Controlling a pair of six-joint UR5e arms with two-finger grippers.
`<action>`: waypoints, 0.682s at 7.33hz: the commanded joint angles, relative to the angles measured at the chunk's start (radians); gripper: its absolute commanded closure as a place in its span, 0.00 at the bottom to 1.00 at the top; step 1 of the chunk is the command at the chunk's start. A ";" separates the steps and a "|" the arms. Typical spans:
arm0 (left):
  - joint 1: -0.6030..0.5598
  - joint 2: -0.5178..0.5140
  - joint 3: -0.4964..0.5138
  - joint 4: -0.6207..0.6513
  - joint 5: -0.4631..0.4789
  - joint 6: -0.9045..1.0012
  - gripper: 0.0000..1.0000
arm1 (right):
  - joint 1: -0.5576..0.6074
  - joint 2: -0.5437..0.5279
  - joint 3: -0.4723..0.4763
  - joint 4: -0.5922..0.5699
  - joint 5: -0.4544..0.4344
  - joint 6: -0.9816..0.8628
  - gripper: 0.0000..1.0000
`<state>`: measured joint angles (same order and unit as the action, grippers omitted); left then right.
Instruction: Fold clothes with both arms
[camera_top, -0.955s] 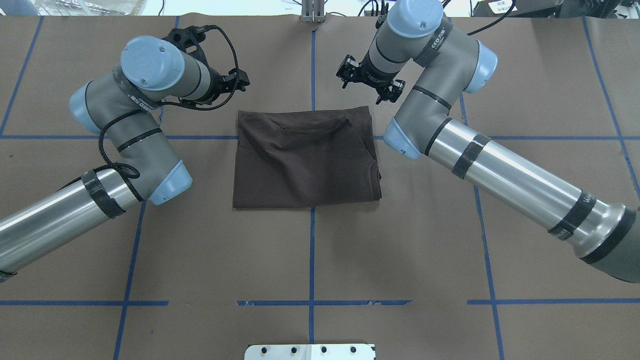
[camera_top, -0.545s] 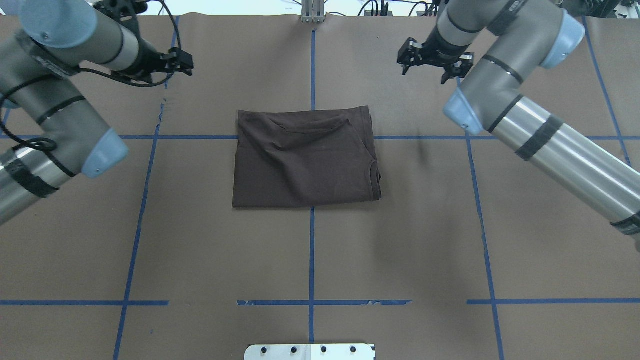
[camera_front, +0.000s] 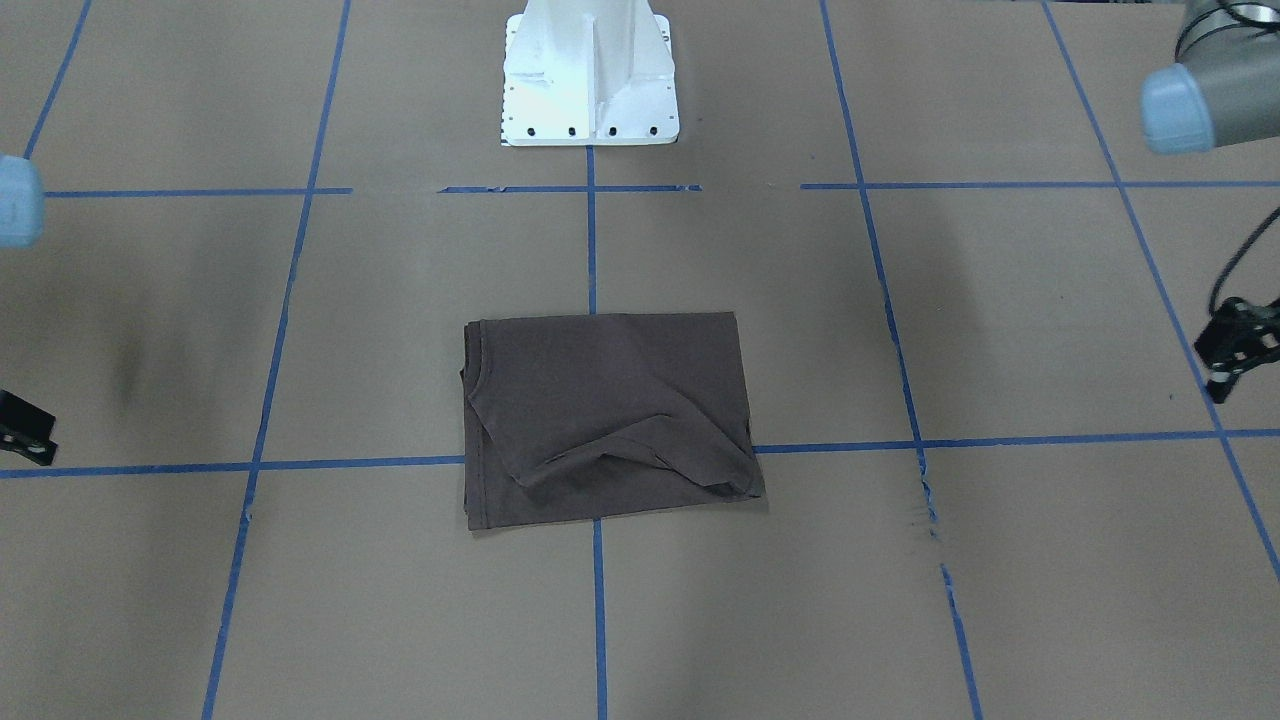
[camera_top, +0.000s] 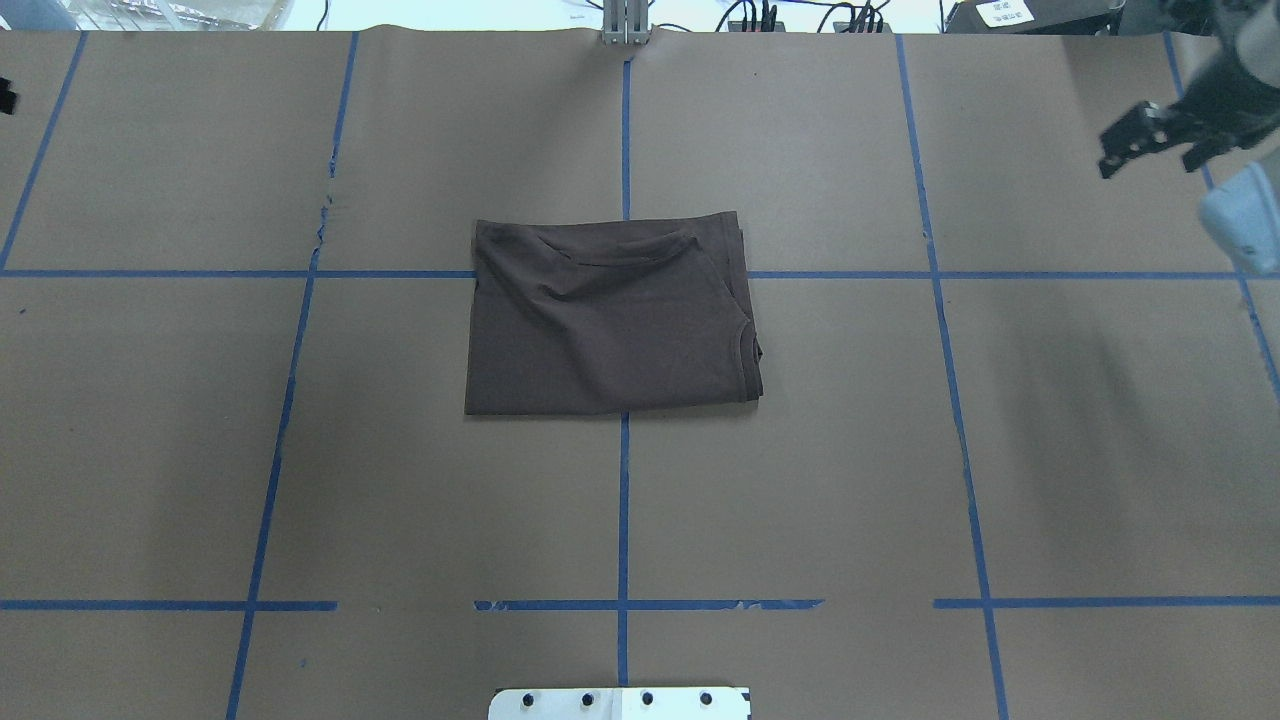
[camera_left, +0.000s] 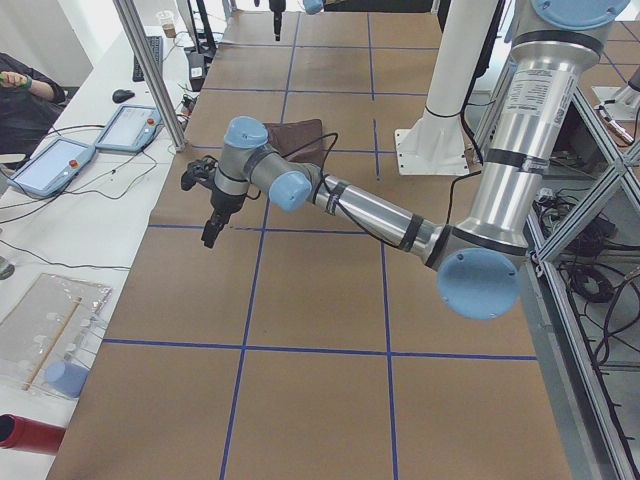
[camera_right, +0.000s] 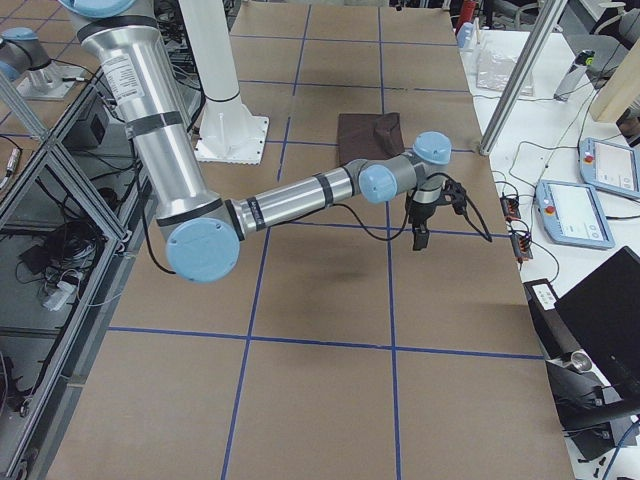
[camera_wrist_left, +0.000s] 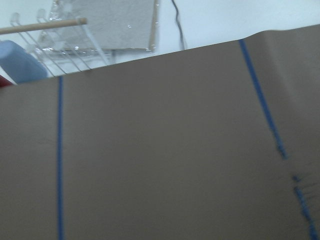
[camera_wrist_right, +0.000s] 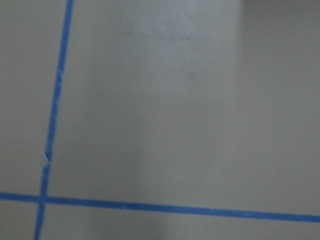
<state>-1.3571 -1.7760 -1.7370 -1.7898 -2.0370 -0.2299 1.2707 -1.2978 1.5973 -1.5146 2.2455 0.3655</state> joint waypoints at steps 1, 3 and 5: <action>-0.166 0.047 -0.009 0.135 -0.101 0.412 0.00 | 0.137 -0.183 0.113 -0.080 0.071 -0.304 0.00; -0.188 0.190 -0.012 0.149 -0.242 0.527 0.00 | 0.217 -0.279 0.171 -0.192 0.074 -0.526 0.00; -0.183 0.217 0.013 0.040 -0.224 0.494 0.00 | 0.217 -0.245 0.167 -0.170 0.071 -0.523 0.00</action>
<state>-1.5386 -1.5884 -1.7355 -1.7058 -2.2542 0.2663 1.4787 -1.5467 1.7558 -1.6877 2.3113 -0.1439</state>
